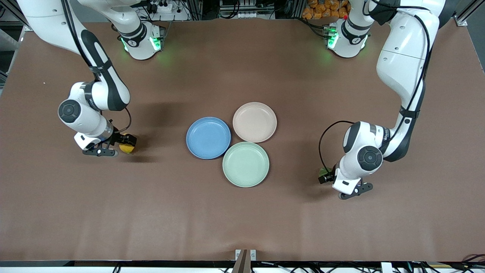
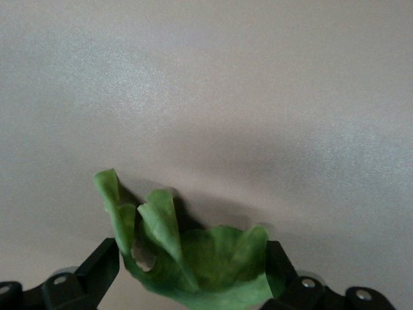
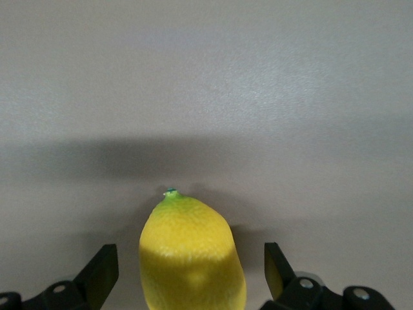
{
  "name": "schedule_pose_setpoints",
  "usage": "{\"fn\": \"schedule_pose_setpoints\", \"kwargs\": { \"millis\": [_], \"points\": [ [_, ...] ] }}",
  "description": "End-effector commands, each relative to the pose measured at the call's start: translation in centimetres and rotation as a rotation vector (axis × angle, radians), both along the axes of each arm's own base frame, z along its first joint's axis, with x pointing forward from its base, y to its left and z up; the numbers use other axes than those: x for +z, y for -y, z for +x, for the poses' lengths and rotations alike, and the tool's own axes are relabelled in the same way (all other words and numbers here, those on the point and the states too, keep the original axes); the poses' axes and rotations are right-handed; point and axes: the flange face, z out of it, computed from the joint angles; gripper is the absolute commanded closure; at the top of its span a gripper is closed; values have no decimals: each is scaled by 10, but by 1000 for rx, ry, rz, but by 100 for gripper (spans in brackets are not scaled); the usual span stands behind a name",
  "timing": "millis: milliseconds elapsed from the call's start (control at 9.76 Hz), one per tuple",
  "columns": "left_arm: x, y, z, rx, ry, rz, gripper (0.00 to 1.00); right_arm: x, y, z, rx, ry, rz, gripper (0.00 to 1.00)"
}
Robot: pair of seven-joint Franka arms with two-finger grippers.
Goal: Place lemon and lettuce in plates
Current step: 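Close the right gripper on the lemon while the left gripper grasps the lettuce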
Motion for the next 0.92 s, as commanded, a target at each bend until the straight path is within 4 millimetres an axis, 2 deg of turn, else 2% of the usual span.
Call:
{"fn": "schedule_pose_setpoints", "kwargs": {
  "millis": [0,205,615,820],
  "points": [
    [0,2,2,4,16,25,21,-22,-4,-8,-2,18,0,0],
    [0,2,1,16,13,26,98,-26,-4,-9,-2,12,0,0],
    [8,2,3,28,24,25,100,-35,-4,-13,-1,22,-2,0],
    [16,12,-1,11,22,23,100,-39,-4,-14,-1,26,-3,0]
  ]
}}
